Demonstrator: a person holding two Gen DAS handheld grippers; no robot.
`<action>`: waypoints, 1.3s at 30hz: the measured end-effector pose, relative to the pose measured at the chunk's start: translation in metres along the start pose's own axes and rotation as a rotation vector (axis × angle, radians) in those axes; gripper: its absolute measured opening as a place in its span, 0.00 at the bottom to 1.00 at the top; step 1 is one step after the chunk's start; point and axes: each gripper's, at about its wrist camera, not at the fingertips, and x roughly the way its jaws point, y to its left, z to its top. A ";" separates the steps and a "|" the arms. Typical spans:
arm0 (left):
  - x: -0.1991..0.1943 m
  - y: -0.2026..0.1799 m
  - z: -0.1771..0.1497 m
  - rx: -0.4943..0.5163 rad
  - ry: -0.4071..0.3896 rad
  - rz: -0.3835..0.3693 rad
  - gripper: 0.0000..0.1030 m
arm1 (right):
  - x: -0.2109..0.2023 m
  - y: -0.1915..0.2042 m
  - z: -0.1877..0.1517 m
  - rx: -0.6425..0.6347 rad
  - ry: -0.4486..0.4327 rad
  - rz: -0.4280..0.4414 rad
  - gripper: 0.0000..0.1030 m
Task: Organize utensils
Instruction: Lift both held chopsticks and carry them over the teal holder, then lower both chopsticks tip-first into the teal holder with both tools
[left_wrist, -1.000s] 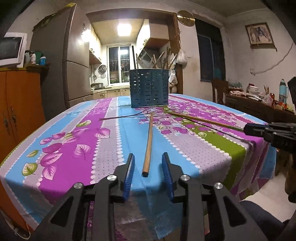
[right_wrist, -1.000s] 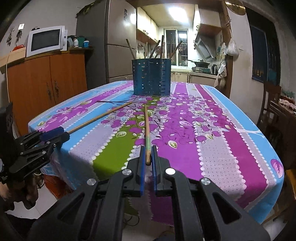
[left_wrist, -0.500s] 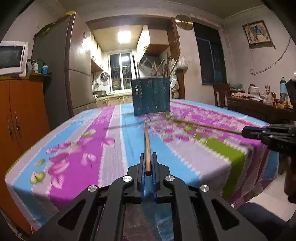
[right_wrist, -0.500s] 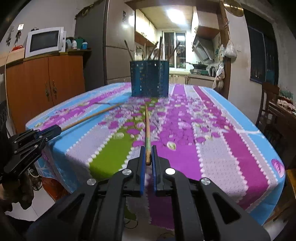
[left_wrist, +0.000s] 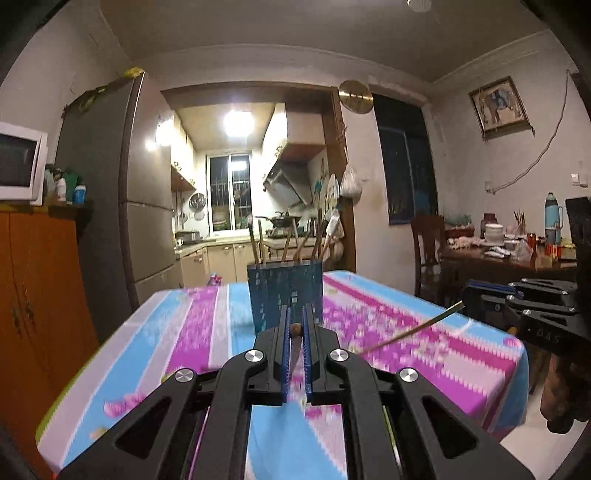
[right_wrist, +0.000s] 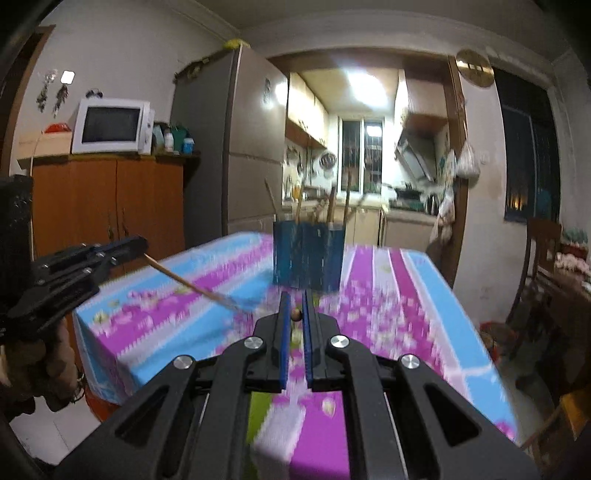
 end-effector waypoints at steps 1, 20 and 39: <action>0.004 0.000 0.007 0.002 -0.004 -0.002 0.07 | 0.001 -0.001 0.008 -0.002 -0.009 0.007 0.04; 0.081 0.005 0.079 0.003 0.073 0.032 0.07 | 0.063 -0.028 0.095 0.018 0.015 0.039 0.04; 0.134 0.054 0.187 -0.061 0.097 0.045 0.07 | 0.116 -0.065 0.209 0.044 0.065 0.007 0.04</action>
